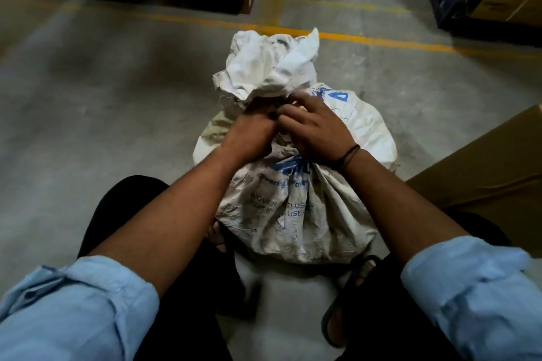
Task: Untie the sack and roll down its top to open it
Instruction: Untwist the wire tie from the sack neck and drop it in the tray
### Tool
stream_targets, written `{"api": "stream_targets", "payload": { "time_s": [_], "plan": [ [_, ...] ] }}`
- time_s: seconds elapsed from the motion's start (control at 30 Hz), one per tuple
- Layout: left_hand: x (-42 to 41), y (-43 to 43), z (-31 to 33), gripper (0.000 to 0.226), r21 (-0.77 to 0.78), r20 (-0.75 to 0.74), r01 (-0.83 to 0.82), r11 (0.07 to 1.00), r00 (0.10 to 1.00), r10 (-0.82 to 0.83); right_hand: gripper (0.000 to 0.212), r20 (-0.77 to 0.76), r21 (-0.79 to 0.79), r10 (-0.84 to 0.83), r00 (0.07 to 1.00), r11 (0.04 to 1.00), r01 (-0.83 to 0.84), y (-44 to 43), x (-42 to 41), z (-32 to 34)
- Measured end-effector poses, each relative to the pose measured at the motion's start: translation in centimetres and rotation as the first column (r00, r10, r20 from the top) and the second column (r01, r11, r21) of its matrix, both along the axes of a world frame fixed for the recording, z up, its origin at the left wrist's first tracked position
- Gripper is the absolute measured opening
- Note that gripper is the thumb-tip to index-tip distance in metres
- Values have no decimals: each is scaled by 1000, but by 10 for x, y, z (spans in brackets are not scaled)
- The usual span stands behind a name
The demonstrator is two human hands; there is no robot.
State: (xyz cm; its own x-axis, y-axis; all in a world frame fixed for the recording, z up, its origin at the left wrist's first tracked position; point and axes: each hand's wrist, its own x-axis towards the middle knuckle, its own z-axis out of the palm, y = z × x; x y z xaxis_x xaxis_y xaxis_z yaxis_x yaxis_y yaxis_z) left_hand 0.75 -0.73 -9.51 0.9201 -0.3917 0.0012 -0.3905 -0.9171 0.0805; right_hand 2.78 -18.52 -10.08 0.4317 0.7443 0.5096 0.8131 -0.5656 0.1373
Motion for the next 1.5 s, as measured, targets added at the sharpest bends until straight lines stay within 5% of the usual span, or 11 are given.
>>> {"api": "stream_targets", "payload": {
  "time_s": [0.13,0.27,0.47,0.9,1.0,1.2,1.5],
  "plan": [
    [14,3,4,47,-228,-80,-25,973,997,7,41,-143,-259,-245,959,944,203,-26,8,-16],
    [16,-15,4,38,-366,-146,-159,917,983,112,48,-269,-376,-529,805,827,418,-44,4,-18],
    [-6,-48,-15,38,-261,-178,-98,960,983,52,48,-505,-431,-722,473,686,587,-89,1,-29],
    [-20,-54,-29,64,-251,-88,-97,963,993,78,60,-665,-330,-626,407,735,592,-89,-1,-44],
    [-20,-60,-32,56,-247,-52,-109,963,994,100,78,-655,-330,-641,400,719,612,-80,-6,-41],
    [-14,-64,-36,29,-273,-86,-106,956,993,85,78,-616,-323,-658,433,713,623,-71,-12,-44],
    [-9,-66,-38,35,-290,-183,-160,944,977,109,90,-784,-156,-439,439,824,545,-84,-5,-43]
  ]
}}
